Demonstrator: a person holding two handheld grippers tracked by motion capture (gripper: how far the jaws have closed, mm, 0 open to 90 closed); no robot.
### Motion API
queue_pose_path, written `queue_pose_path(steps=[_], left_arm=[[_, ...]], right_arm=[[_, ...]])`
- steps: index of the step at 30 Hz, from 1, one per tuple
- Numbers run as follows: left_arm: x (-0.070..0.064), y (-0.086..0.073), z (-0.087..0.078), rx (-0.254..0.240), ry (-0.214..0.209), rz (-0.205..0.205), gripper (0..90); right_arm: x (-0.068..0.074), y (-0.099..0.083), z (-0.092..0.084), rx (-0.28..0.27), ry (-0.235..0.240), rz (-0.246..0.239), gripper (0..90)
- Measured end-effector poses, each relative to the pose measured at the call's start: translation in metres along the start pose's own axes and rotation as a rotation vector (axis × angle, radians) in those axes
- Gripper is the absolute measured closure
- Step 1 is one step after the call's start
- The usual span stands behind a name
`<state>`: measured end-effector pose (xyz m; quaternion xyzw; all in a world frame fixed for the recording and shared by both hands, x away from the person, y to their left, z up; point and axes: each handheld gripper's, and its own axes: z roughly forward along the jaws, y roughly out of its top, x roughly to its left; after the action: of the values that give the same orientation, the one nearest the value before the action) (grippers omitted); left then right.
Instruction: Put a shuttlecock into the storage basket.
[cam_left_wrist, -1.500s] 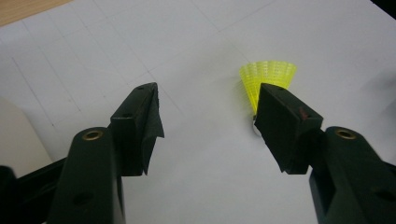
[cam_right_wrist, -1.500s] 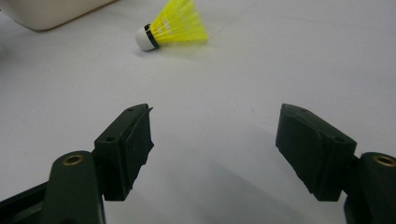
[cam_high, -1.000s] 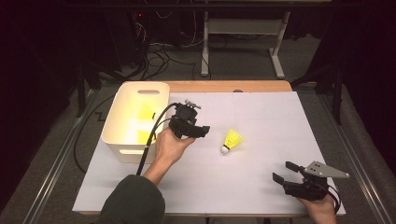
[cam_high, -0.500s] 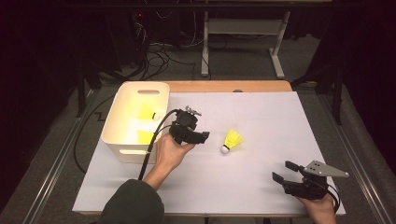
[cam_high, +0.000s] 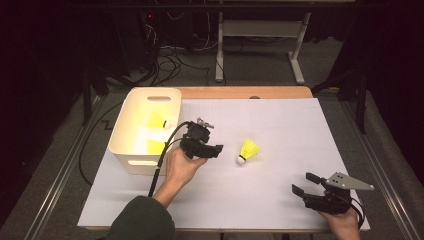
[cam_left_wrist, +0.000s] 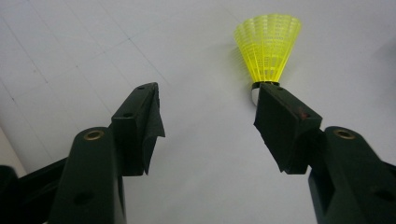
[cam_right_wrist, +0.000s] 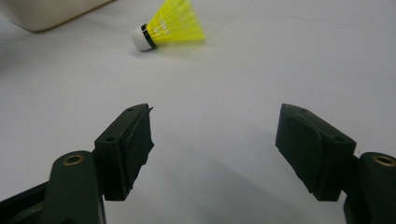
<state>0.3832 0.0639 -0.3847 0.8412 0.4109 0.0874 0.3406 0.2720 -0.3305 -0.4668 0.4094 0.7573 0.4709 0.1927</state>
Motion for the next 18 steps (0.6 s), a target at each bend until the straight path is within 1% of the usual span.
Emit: queue_pose_path(steps=[3, 6, 10, 13, 16, 18], left_arm=[[0.001, -0.003, 0.001, -0.002, -0.008, -0.008, 41.4], [0.001, -0.006, 0.003, 0.0, -0.01, -0.008, 41.4], [-0.002, -0.012, 0.007, -0.001, -0.016, -0.01, 41.3], [-0.003, -0.018, 0.011, 0.01, -0.018, -0.008, 41.2], [-0.003, -0.021, 0.013, 0.009, -0.019, -0.005, 41.2], [-0.002, -0.022, 0.014, 0.008, -0.019, -0.004, 41.2]], right_arm=[[0.0, 0.0, 0.0, -0.001, -0.003, 0.002, 27.4], [-0.001, 0.0, 0.0, -0.001, -0.009, 0.008, 27.4], [-0.001, -0.001, -0.003, -0.009, -0.023, 0.012, 27.4], [-0.001, -0.001, -0.003, -0.01, -0.025, 0.015, 27.3], [-0.001, 0.0, -0.003, -0.017, -0.042, 0.01, 26.8], [-0.001, 0.001, -0.004, -0.022, -0.05, 0.016, 26.6]])
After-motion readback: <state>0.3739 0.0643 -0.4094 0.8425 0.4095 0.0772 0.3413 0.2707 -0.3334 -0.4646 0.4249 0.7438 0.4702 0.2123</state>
